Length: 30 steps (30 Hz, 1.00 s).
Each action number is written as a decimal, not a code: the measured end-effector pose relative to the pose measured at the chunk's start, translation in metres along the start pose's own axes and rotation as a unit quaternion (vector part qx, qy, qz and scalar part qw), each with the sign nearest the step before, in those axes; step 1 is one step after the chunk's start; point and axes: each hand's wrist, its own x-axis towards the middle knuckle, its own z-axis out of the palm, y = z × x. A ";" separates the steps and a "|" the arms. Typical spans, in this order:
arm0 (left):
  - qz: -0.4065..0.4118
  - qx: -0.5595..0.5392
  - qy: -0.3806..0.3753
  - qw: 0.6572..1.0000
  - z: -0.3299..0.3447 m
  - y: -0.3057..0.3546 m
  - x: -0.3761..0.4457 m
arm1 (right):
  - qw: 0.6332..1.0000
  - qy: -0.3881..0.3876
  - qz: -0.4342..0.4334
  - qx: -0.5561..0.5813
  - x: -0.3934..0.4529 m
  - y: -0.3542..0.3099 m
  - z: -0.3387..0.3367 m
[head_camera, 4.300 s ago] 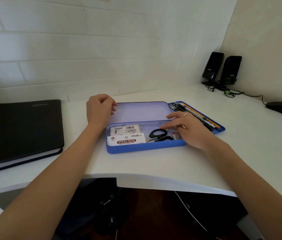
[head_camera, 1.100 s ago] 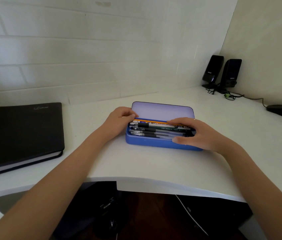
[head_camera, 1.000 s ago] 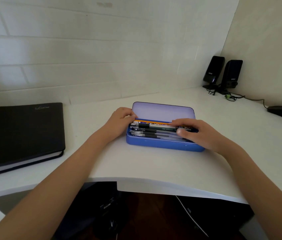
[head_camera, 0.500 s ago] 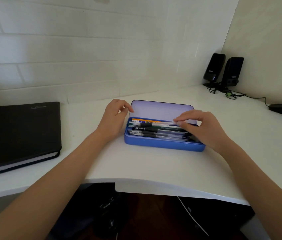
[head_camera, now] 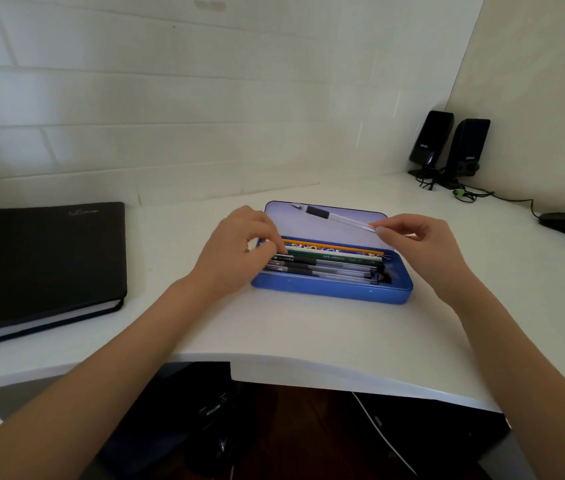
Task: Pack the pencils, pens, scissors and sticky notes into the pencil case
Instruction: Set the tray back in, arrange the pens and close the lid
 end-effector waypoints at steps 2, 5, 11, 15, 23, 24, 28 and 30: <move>0.035 0.050 -0.042 0.997 0.006 0.001 -0.006 | 1.000 -0.004 0.004 0.004 0.000 -0.002 0.000; 0.061 0.111 -0.055 0.990 0.011 0.002 -0.008 | 1.000 -0.023 0.019 0.008 -0.001 -0.001 0.000; 0.066 0.131 -0.074 0.986 0.018 0.002 -0.011 | 1.000 -0.003 0.018 0.011 -0.001 -0.003 -0.002; 0.046 0.114 -0.070 0.990 0.017 -0.002 -0.010 | 1.000 -0.004 0.023 0.016 0.000 -0.003 -0.002; 0.048 0.133 -0.061 0.988 0.015 -0.004 -0.010 | 0.999 -0.029 0.013 0.025 -0.001 -0.004 -0.005; 0.045 0.136 -0.063 0.988 0.015 -0.005 -0.010 | 0.999 -0.036 0.011 0.020 -0.001 -0.004 -0.004; 0.029 0.147 -0.074 0.986 0.015 -0.009 -0.009 | 0.998 -0.055 0.012 0.010 0.000 -0.001 -0.003; 0.026 0.141 -0.072 0.987 0.015 -0.008 -0.009 | 0.998 -0.060 0.010 -0.001 0.000 -0.001 -0.003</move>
